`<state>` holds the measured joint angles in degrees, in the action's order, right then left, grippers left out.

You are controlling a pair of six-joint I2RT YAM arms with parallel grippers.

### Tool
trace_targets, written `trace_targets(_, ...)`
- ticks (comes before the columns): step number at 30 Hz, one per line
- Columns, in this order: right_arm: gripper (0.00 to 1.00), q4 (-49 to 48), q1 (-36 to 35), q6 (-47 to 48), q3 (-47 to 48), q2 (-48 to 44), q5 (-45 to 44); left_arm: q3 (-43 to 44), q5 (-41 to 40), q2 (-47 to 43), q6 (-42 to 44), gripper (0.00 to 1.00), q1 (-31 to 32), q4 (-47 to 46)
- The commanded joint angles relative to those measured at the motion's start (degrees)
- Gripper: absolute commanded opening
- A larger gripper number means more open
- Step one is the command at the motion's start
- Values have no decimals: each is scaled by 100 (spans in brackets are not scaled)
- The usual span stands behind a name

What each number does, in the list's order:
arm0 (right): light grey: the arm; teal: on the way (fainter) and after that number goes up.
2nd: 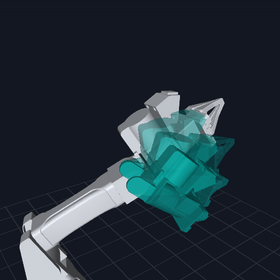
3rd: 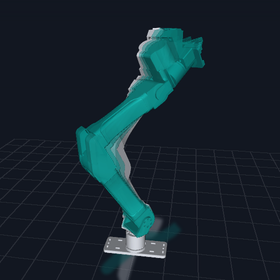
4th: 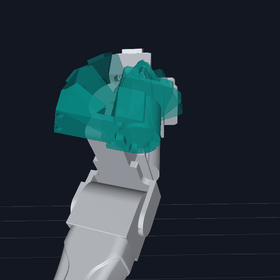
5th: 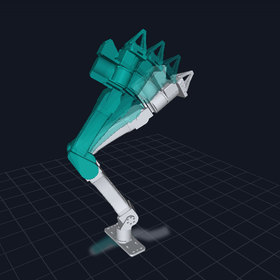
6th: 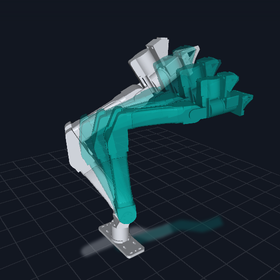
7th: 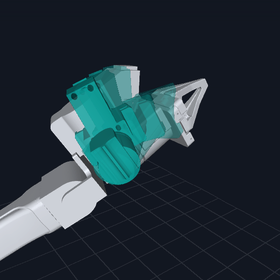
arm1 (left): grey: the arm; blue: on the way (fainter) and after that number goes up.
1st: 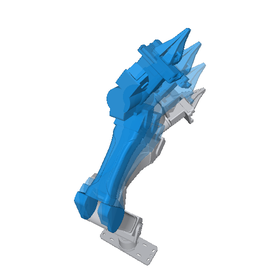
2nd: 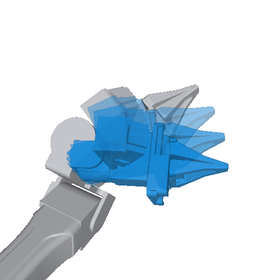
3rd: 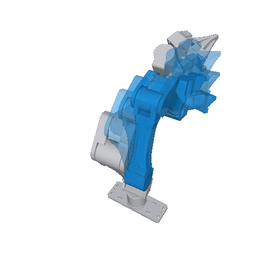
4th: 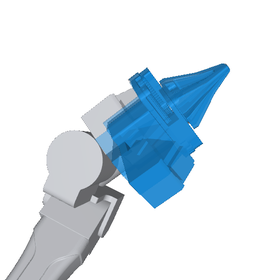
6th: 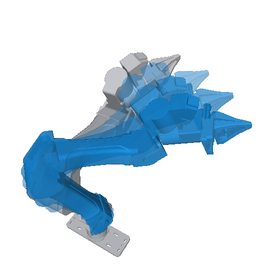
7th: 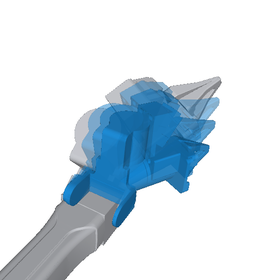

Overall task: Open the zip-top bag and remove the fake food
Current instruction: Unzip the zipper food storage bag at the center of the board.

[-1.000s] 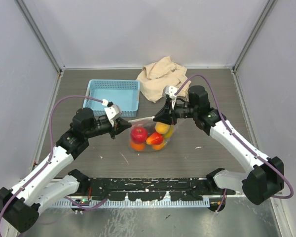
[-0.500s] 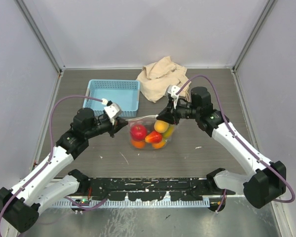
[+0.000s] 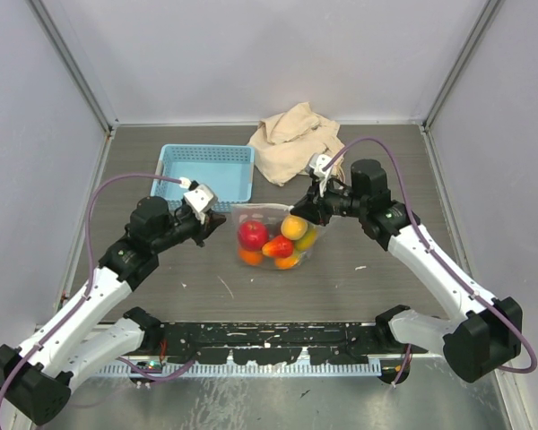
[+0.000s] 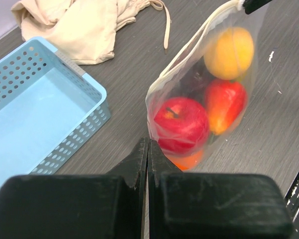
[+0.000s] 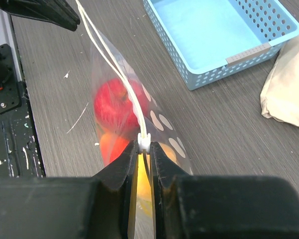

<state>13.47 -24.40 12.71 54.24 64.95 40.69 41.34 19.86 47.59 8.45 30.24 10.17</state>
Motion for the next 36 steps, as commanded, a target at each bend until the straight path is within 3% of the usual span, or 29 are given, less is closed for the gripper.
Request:
trace_targets(1,2,-31,26,-73,-25,-214,-140,287,-205,-139,52,0,-61,-90)
trace_targets(4,2,-25,34,-75,-40,-218,-134,275,-162,-141,36,0,-79,-107)
trace_targets(7,2,-29,30,-59,-37,-196,0,199,397,-267,-10,2,-88,-355)
trace_targets(10,2,-42,31,-32,-23,-174,205,-27,929,-475,-85,37,-96,-746)
trace_targets(14,2,-77,32,-23,-36,-169,432,-281,1434,-532,23,75,-96,-1272)
trace_targets(16,2,-98,32,-15,-36,-161,529,-221,1661,-335,61,85,-87,-1436)
trace_targets(22,2,-149,32,-5,-46,-153,758,877,2325,668,287,90,-88,-537)
trace_targets(27,2,-196,32,-13,-51,-124,817,1656,2966,1565,902,89,-88,196)
trace_targets(30,2,-196,32,-6,-50,-130,823,1936,3123,1950,965,72,-88,415)
trace_targets(36,2,-211,25,-5,-63,-126,859,1793,3345,2132,809,51,-62,122)
